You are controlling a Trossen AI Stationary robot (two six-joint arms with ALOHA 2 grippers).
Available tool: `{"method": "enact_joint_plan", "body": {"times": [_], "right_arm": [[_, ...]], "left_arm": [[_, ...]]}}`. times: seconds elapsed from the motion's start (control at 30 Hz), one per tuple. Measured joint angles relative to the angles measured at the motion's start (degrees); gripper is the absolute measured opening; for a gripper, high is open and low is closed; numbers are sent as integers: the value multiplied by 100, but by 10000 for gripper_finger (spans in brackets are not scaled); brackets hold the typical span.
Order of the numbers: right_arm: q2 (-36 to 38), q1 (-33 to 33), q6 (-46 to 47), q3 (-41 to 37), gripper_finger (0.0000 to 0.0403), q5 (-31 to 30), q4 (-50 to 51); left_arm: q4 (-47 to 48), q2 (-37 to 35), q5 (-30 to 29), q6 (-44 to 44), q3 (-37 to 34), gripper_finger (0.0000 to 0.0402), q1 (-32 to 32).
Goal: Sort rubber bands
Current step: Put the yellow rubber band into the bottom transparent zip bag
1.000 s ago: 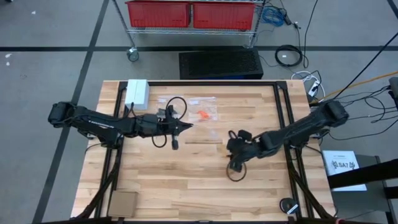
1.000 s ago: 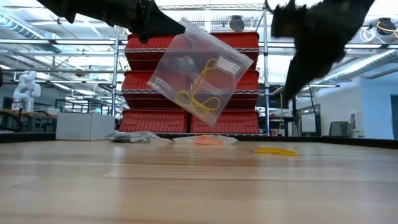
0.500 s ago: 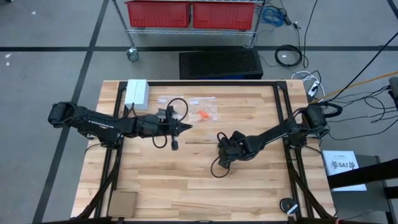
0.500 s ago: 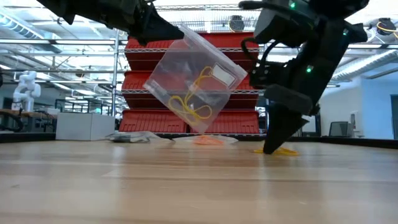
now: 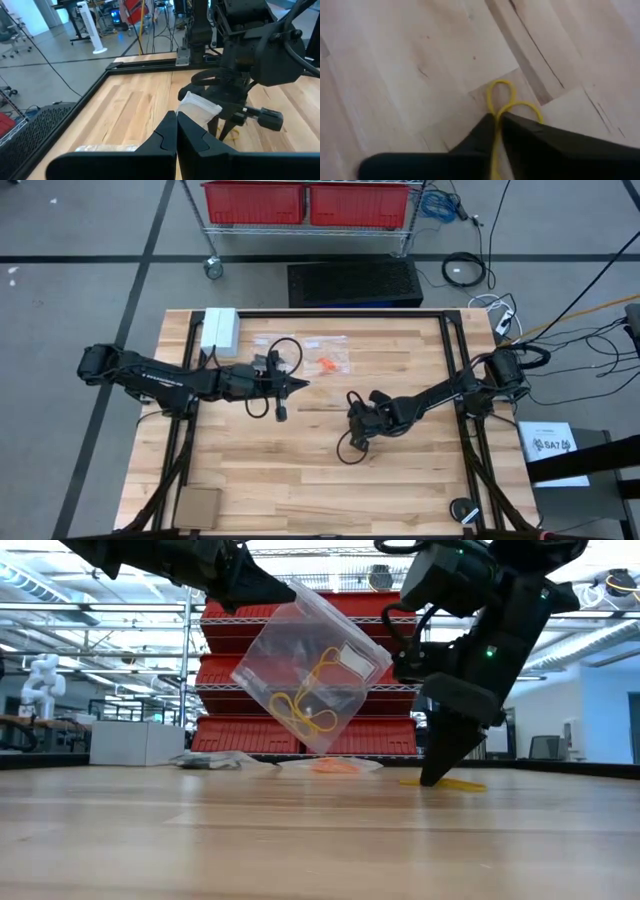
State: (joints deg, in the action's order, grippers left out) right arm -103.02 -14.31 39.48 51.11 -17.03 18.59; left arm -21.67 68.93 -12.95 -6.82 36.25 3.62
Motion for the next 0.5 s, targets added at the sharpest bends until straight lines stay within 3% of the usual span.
{"method": "enact_joint_plan", "body": {"times": [0.1, 0.27, 0.37, 0.5], "right_arm": [[-3, -61, -122, -6, 11, 52, -80], [221, -137, -142, -15, 4, 223, -74], [582, -191, -219, -61, 2, 644, 37], [1190, -203, -394, -31, 1, 539, -118]], "left_arm": [[-4, 0, 0, -1, 0, 0, 0], [0, 0, 0, -5, 0, 0, -17], [34, 0, 2, 0, 0, 0, -74], [151, 2, 2, 29, 0, 0, -168]]}}
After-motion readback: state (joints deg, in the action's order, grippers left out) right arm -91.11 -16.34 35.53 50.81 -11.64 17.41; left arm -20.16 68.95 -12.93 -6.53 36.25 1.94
